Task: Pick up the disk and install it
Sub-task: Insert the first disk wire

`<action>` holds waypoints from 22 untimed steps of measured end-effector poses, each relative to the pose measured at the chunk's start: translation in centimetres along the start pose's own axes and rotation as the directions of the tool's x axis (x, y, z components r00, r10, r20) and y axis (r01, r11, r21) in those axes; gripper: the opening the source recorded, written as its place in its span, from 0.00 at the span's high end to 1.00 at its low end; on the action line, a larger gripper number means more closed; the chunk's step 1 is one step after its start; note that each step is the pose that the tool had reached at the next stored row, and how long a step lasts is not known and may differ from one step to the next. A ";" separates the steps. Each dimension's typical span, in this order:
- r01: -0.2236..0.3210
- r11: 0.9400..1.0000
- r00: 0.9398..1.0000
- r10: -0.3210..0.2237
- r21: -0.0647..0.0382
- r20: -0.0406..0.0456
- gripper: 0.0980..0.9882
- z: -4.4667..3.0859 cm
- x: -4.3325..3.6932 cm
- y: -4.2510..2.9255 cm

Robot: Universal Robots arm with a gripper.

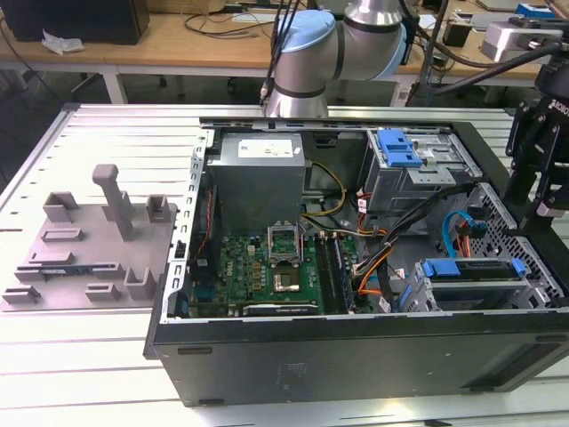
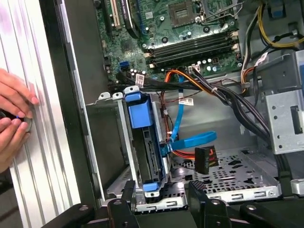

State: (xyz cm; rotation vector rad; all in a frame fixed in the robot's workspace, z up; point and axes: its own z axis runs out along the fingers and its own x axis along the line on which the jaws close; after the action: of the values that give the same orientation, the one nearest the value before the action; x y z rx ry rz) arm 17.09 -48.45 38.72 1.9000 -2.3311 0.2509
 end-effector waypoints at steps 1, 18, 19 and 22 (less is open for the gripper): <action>0.000 1.000 1.000 0.000 0.002 -0.008 0.48 -0.02 -0.36 0.08; -0.006 1.000 0.997 0.007 0.014 -0.079 0.57 1.20 -5.03 2.23; -0.006 1.000 0.997 0.007 0.015 -0.081 0.65 1.27 -5.09 2.26; -0.004 1.000 0.996 0.004 0.008 -0.090 0.65 1.54 -5.20 2.28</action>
State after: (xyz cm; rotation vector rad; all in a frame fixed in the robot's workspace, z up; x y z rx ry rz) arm 15.92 -43.33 36.06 1.8475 -2.2795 0.3398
